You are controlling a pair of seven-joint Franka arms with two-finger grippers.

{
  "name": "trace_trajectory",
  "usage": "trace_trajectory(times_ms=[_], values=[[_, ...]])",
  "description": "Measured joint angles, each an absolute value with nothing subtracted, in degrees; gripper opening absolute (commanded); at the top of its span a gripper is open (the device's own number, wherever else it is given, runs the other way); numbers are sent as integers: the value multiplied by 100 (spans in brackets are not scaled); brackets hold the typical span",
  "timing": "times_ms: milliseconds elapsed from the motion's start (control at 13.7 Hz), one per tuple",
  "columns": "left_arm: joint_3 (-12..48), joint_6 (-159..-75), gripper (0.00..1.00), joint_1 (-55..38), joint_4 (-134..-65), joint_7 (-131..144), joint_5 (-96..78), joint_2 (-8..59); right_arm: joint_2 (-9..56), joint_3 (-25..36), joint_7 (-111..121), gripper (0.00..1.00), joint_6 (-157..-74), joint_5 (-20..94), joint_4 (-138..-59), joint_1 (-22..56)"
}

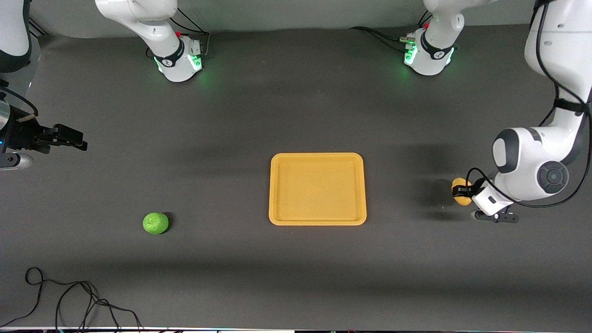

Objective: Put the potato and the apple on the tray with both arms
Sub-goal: 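Carry the potato with the left gripper over the tray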

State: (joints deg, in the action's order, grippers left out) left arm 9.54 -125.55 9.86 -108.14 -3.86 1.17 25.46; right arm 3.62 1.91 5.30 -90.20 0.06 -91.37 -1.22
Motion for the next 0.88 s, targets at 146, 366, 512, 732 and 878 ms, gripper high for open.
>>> trace_trajectory(times_ms=[146,366,512,732,878], values=[[1180,-12252,18,773,-10629,319,109,2337,382,191,530,100,-9022,6,-9137,-123],[1480,-12265,16,125,-10553,1535,107,2375,396,191,528,100,-9025,5,-9136,-131],[1535,-12564,17,-411,-10555,2218,104,2501,396,191,528,100,-9036,2,-9133,-134],[1549,-13155,17,-1139,-10550,3142,104,2764,396,193,528,100,-9236,-2,-9137,-135],[1549,-13355,17,-1474,-10516,3537,105,2938,396,192,528,100,-9322,-3,-9143,-135]])
